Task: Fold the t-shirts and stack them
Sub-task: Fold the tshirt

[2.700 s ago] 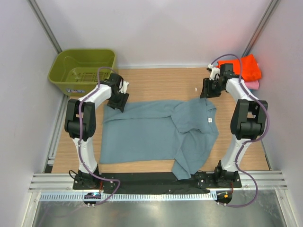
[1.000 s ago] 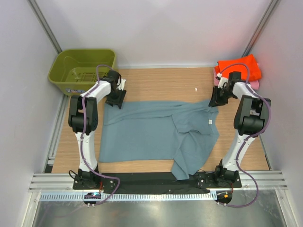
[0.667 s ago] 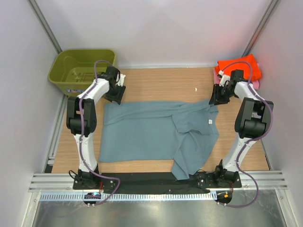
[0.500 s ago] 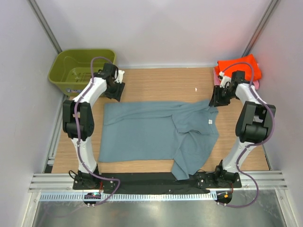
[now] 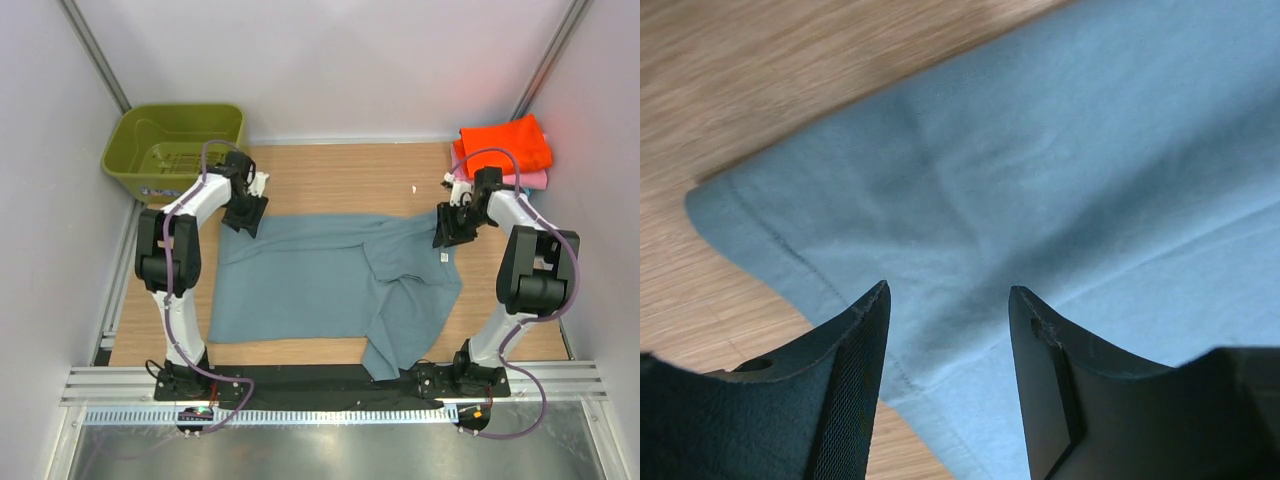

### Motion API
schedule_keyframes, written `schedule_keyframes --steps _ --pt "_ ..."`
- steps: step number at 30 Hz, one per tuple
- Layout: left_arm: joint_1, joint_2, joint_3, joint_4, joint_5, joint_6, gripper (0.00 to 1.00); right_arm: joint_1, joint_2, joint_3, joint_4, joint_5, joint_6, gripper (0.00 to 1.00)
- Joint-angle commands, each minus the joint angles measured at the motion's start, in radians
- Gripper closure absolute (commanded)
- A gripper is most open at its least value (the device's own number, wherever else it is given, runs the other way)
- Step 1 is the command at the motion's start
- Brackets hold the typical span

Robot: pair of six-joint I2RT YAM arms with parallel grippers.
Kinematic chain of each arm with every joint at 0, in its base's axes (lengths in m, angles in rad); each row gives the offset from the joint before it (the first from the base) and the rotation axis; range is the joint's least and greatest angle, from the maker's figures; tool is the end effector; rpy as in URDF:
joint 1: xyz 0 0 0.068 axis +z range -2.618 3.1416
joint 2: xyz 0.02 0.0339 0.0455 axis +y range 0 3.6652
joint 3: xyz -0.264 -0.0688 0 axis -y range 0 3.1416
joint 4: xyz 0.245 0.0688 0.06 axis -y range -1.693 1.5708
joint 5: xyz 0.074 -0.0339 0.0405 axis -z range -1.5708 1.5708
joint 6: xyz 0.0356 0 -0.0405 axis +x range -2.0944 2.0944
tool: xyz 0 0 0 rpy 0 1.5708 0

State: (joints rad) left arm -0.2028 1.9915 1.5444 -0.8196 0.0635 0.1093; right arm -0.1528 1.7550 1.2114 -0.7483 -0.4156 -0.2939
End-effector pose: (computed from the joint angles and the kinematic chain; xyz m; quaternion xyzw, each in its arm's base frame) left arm 0.3987 -0.0843 0.1982 0.1583 0.9752 -0.0384 0.1498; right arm 0.3367 -0.0373 0.1952 -0.0969 0.9646 0.1691 0.1779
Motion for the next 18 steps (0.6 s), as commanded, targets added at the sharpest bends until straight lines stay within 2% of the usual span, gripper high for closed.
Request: schedule_keyframes --steps 1,13,18 --pt "-0.004 0.026 0.019 0.008 -0.017 0.007 0.48 -0.005 0.04 0.063 0.059 0.027 -0.005 0.57" --pt "-0.015 0.193 0.132 0.008 -0.054 0.026 0.5 -0.005 0.257 0.238 0.101 0.187 -0.04 0.56" --pt "-0.017 0.285 0.244 -0.001 -0.088 0.027 0.5 -0.016 0.337 0.316 0.104 0.239 -0.047 0.56"
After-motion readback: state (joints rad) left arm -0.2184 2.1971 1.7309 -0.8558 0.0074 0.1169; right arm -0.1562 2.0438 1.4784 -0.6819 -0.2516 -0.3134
